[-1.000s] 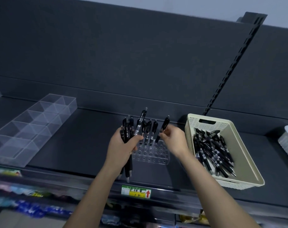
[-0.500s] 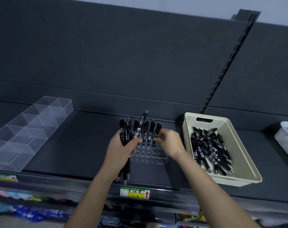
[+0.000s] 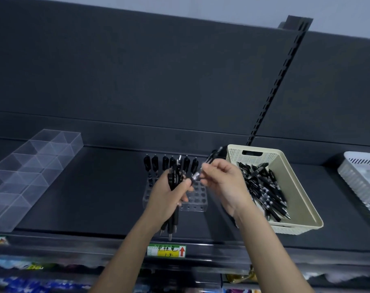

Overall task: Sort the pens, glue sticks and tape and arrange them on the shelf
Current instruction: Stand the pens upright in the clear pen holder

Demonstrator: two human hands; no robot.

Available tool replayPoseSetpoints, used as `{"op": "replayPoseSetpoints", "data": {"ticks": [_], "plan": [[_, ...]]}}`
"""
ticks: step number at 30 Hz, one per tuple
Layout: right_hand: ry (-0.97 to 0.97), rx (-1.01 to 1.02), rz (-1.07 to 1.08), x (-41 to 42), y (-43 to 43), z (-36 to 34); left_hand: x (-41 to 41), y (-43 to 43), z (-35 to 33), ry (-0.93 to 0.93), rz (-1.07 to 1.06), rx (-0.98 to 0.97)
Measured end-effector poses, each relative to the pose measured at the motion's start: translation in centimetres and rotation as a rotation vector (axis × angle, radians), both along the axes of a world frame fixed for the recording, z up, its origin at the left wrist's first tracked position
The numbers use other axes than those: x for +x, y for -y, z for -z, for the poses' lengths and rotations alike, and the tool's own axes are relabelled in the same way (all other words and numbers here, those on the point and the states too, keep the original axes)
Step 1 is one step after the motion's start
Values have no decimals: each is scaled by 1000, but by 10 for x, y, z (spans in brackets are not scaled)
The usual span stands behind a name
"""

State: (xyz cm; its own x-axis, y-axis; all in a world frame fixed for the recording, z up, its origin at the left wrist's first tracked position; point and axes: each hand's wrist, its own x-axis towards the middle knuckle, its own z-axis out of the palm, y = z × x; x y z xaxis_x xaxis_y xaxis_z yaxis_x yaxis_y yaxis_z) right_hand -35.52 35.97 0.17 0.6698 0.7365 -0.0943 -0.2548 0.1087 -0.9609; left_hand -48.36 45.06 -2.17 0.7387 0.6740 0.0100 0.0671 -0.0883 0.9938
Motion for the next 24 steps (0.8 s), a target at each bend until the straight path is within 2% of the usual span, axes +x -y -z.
{"op": "replayPoseSetpoints", "data": {"ticks": [3, 5, 7, 9, 13, 20, 24], "plan": [[3, 31, 214, 12, 4, -8, -2, -3, 4, 3, -114, -66], [165, -68, 332, 22, 3, -7, -5, -6, 5, -14, -146, -67], [422, -250, 389, 30, -3, 1, -6, -7, 6, -17, -157, -88], [633, -401, 353, 33, -10, 11, -7, -8, 6, -13, -156, -116], [814, -528, 272, 32, -19, 22, -11, -10, 7, -17, -168, -110], [949, -633, 69, 30, -29, 31, -18, -12, 14, -13, -230, -135], [968, -669, 47, 29, -28, 36, -20, -10, 14, 11, -232, -181]]}}
